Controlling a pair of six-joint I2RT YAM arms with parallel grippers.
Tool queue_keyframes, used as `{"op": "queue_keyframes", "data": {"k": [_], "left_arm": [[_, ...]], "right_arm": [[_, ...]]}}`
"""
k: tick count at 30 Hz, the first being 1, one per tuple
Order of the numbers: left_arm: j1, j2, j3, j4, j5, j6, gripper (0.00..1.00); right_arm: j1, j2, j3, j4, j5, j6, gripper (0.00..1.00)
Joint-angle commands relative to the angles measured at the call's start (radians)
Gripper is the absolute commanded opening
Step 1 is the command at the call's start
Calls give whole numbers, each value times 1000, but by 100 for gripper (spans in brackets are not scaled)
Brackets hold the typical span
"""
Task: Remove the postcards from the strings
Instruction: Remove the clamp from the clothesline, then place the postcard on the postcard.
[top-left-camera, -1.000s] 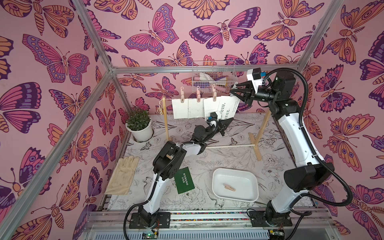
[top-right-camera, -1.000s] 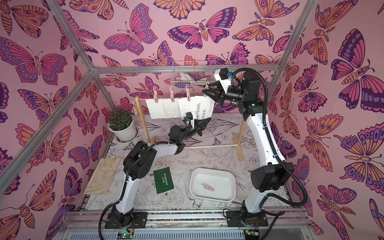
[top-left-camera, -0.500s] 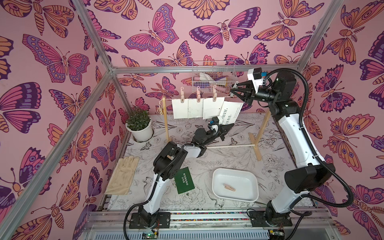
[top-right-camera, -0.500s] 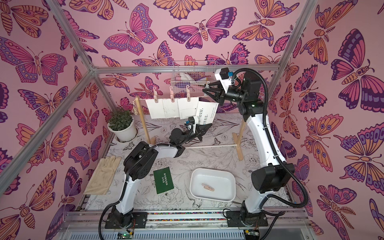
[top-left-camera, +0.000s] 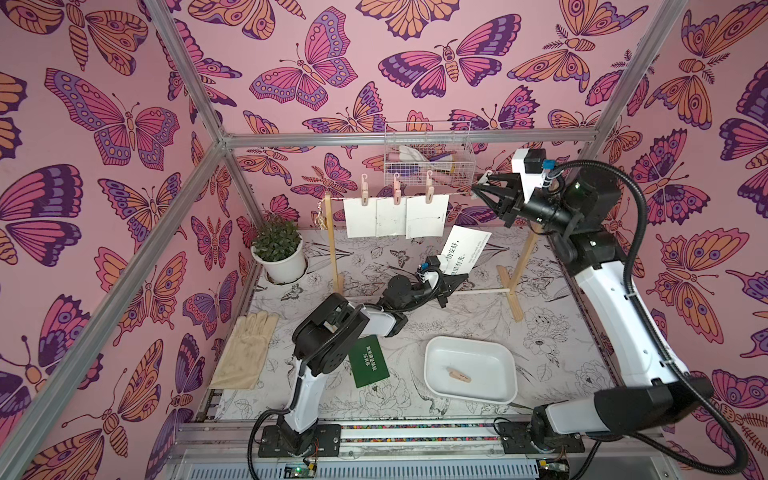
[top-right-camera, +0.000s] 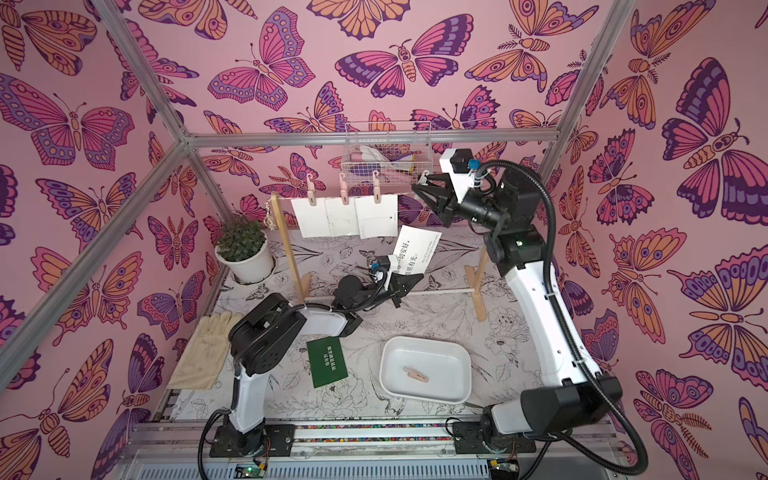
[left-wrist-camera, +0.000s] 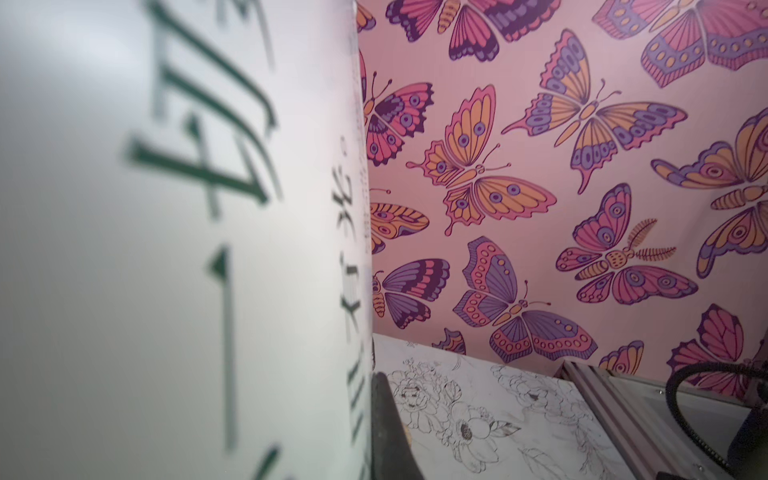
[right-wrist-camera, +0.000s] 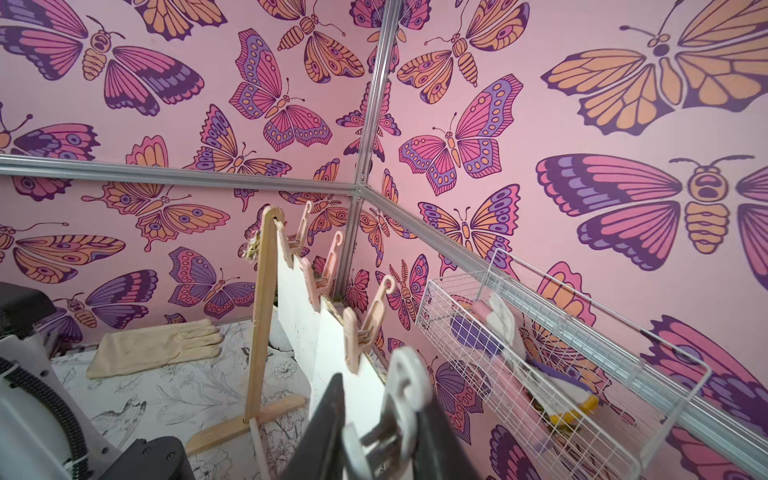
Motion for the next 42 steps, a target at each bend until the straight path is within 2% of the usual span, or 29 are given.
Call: {"op": "queue_keyframes", "data": {"k": [1,8,13,16,20,26,28,31,35,42], "left_arm": [[-33,-137,-102,58,-53,-53,0],[-104,-427,-474,58,-170,-236,0],[-107,-640,-777,54,-403,-370,0],[-107,-755,-879,-25,-528,-507,0],[-107,-882,-941,-208,-586,-616,0],[-107,-1171,-950,-633,-677,-712,0],[-108,-1257,-966,-764,-706,-780,0],[-109,-1350,-1017,-864,-741,-927,0],[-109,-1446,-1035,-1002,-738,-1027,0],[-107,-1539,-963,-1384,-676,-1164,0]], "right_arm": [[70,-131,-131,98,158,33,10],[227,-330,-359,24,366,18,10],[278,-459,-463,-60,456,60,9],[289,-496,-522,-106,429,117,9],[320,-553,-672,-75,428,206,10],[416,-575,-796,-196,500,257,8],[461,-583,-837,-218,540,279,8],[518,-589,-877,-262,596,294,7],[544,-594,-897,-284,639,287,7],[546,-592,-918,-253,650,272,6]]}}
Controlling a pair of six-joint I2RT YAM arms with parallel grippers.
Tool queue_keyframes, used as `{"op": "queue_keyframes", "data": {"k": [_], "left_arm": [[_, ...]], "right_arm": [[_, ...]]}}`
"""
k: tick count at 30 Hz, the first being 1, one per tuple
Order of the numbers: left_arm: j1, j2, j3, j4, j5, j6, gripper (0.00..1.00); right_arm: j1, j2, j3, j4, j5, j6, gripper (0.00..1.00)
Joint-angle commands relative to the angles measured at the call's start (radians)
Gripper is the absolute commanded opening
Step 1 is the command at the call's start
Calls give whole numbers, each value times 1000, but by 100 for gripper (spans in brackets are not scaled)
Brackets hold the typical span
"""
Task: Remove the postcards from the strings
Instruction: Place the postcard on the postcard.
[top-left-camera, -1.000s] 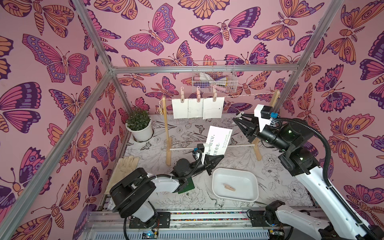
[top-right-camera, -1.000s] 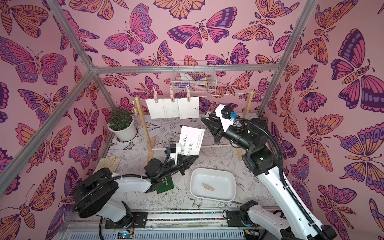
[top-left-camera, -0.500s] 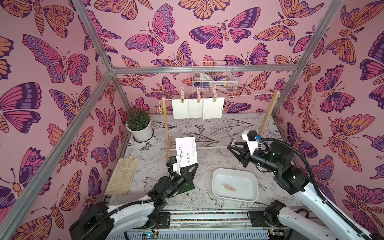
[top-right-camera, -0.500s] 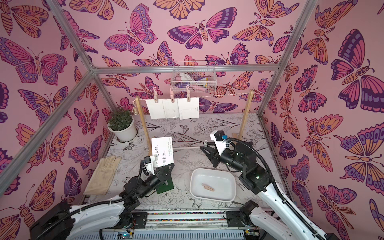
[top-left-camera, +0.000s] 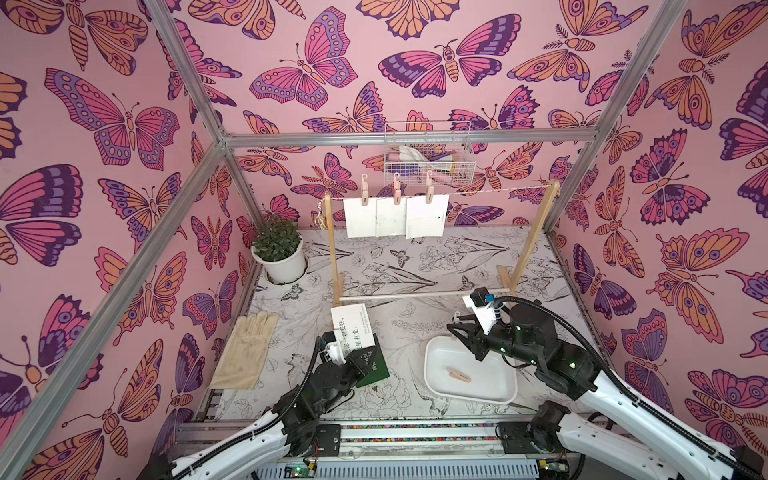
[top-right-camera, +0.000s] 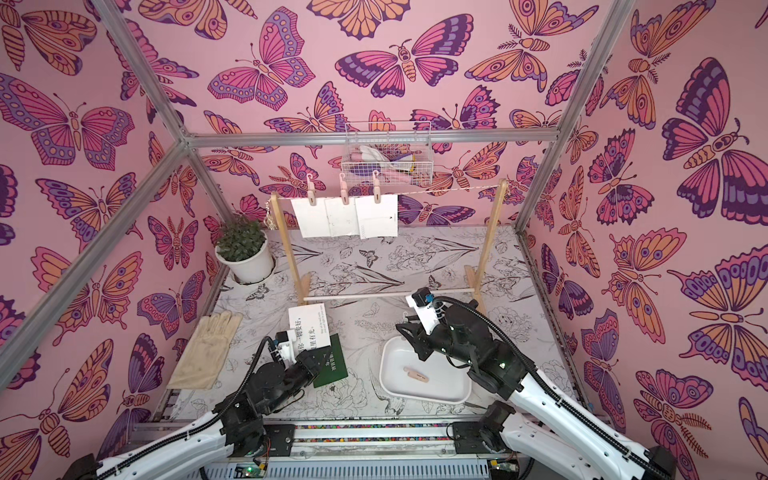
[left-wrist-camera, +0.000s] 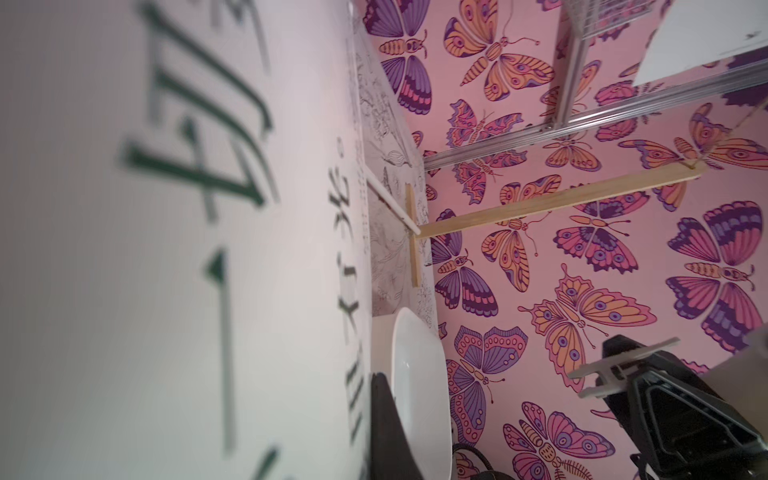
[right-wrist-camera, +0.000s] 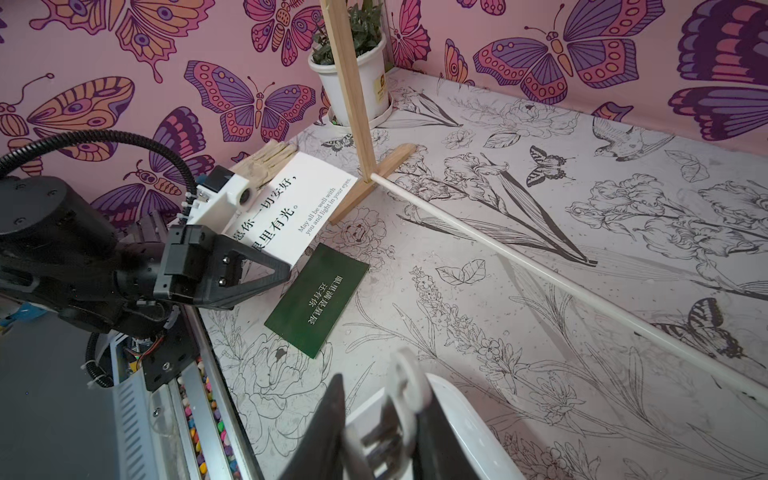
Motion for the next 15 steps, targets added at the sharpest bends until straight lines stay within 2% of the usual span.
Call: {"op": "queue_keyframes", "data": {"k": [1,6,12,13,14,15], "left_arm": [[4,-32,35,-253,47,-118,0],[28,-16,5,-280,146,-197,0],[30,98,10,-185,208,-201,0],[30,116,16,-176,216,-198,4],[30,138,23,-166,225,-195,21],[30,157,32,-165,235,-192,32]], "right_arm": [[7,-3,-18,14,25,-4,6],[7,24,-22,53,4,-10,6],[7,34,-41,66,-15,-12,5],[8,33,-44,66,-13,-12,5],[8,32,-47,65,-10,-13,6],[8,29,-50,63,-7,-14,5]]}}
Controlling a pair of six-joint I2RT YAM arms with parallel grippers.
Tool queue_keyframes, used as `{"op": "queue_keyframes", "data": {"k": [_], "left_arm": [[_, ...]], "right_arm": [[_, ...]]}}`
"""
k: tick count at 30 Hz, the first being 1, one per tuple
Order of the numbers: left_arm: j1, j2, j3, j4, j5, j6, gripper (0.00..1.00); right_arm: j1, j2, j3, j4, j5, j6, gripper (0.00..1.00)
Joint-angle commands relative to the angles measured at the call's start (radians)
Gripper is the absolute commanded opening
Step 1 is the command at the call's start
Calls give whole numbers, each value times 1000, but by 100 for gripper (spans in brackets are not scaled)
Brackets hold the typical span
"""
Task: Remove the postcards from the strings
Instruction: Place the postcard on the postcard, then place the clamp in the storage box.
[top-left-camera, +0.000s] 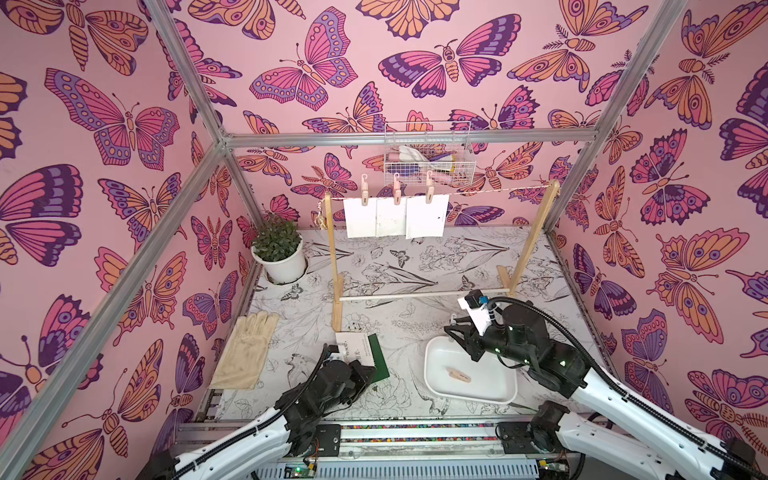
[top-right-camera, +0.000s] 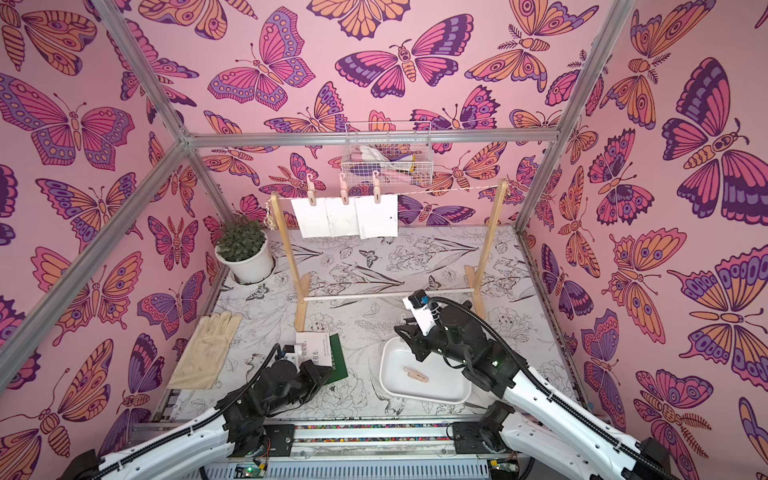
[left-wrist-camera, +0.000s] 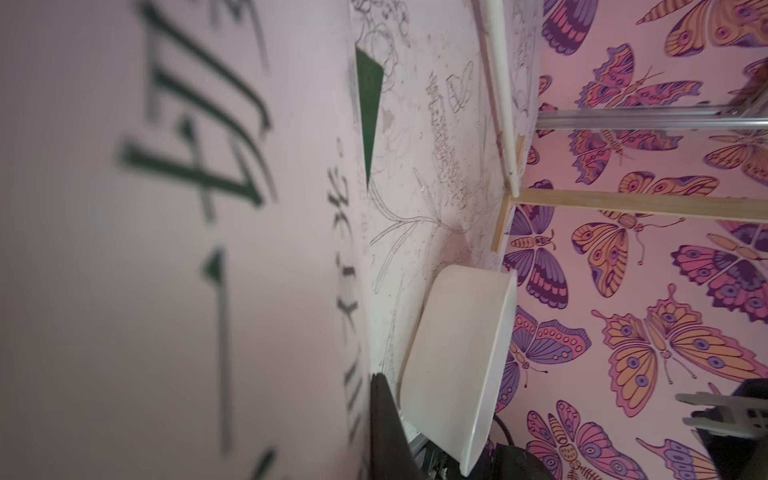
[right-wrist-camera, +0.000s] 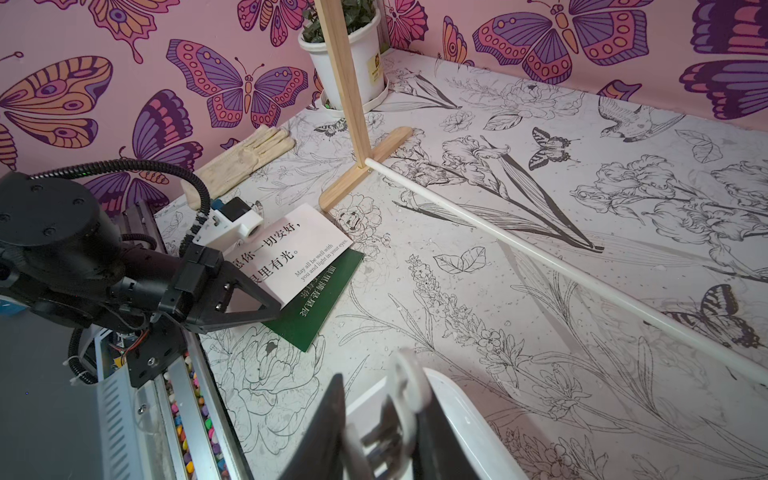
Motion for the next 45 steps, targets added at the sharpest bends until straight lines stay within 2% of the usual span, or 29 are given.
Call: {"op": "queue_keyframes", "data": {"k": [1,2,3,4,5,12,14,17,23,29,35,39,41,45], "left_arm": [[5,47,23,23,66,-8,43],[6,56,30,23,79,-5,68],[5,57,37,18,94,-1,84],[7,53,47,7,109,1,98],[8,41,60,-23,128,6,100],[28,-69,169,-390,319,18,100],[39,-56,199,-468,397,20,100],[48,-5,232,-482,502,31,100],[50,142,372,-272,571,201,100],[53,256,420,3,613,290,100],[63,242,406,161,503,391,100],[85,250,388,255,437,414,100],[105,264,381,302,433,405,100],[141,306,375,379,432,391,100]], "right_arm": [[8,-11,-9,17,-2,-12,5],[8,-13,-12,13,2,-11,5],[8,-16,-17,11,5,-10,5],[9,-17,-19,10,8,-8,5],[10,-20,-24,7,10,-6,5],[23,-9,-61,-41,54,5,4],[41,4,-66,-57,92,9,4],[69,31,-69,-68,136,28,4],[92,47,-124,-5,158,87,4],[98,61,-160,13,179,116,6],[97,52,-191,26,196,130,9],[97,53,-210,40,196,144,12],[97,52,-212,43,195,144,15],[97,52,-208,35,210,138,36]]}}
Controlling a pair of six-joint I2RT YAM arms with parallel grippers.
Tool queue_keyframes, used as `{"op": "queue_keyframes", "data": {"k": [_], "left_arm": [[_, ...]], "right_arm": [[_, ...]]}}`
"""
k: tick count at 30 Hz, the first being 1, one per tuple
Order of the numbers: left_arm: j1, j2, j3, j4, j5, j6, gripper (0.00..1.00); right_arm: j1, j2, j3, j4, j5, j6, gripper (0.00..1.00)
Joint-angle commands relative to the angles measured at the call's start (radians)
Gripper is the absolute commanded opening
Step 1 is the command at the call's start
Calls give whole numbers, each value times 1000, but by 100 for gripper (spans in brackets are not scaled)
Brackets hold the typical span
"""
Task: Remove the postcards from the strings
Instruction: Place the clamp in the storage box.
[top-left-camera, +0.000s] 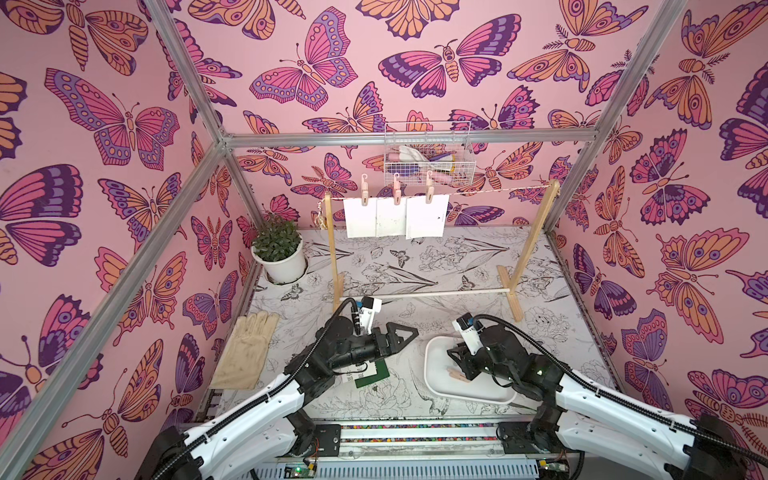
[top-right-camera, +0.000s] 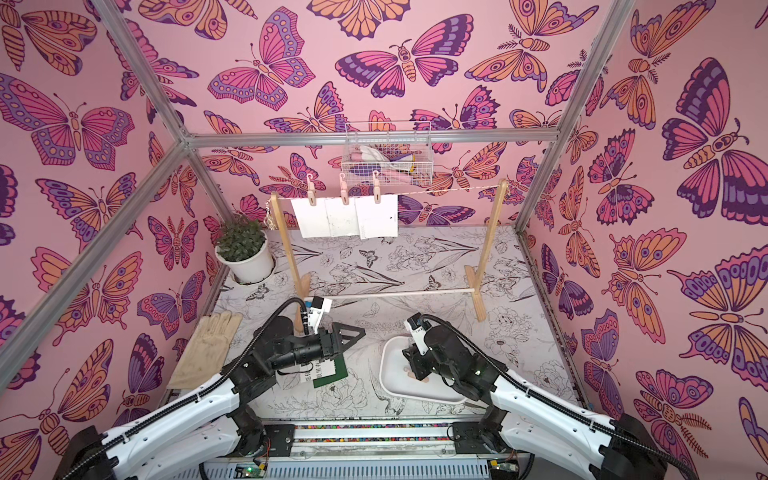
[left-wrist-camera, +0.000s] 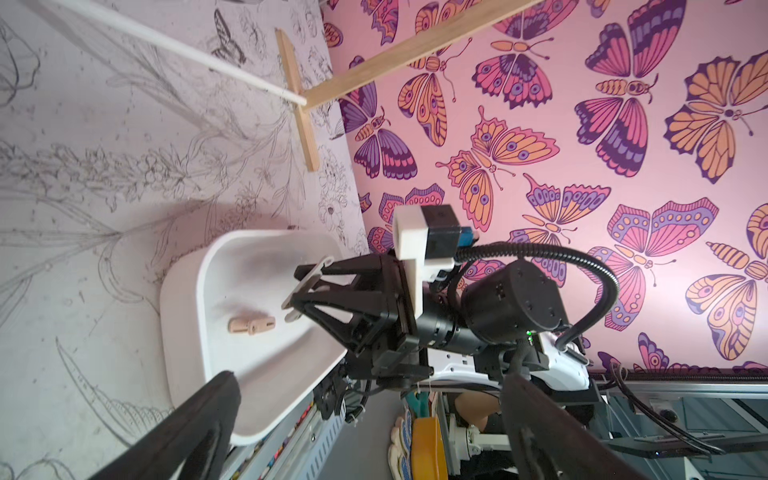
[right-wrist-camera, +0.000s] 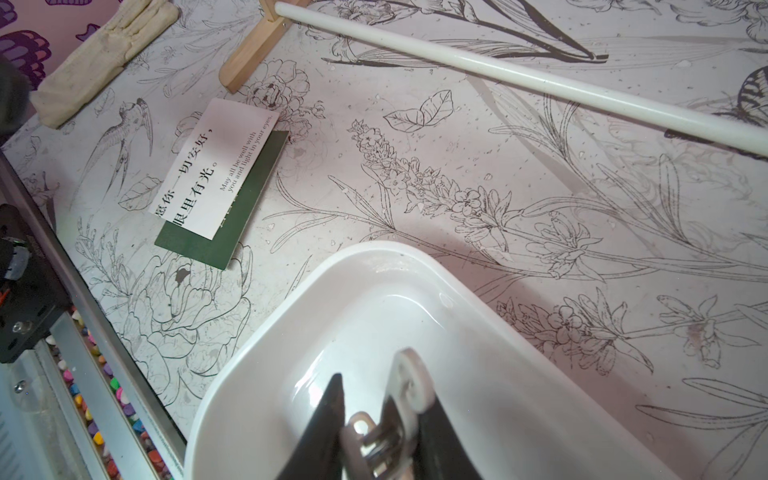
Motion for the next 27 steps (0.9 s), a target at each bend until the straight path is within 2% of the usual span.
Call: {"op": "queue_keyframes", "data": {"k": [1,7,11,19,27], "left_arm": [[25,31,-19,105,-21,21,100],[58,82,-9,148,-20,58,100],[73,92,-1,154,-24,101,100],[82,109,37,170,-44,269,100],[82,173,39,285,-75,377,100]], "right_arm": [[10,-9,8,10,28,4,40],[11,-26,21,-8,44,0,56],[10,-47,33,-28,60,-9,62],[10,-135,133,-75,38,-40,64],[10,-164,302,-70,-103,-120,64]]}}
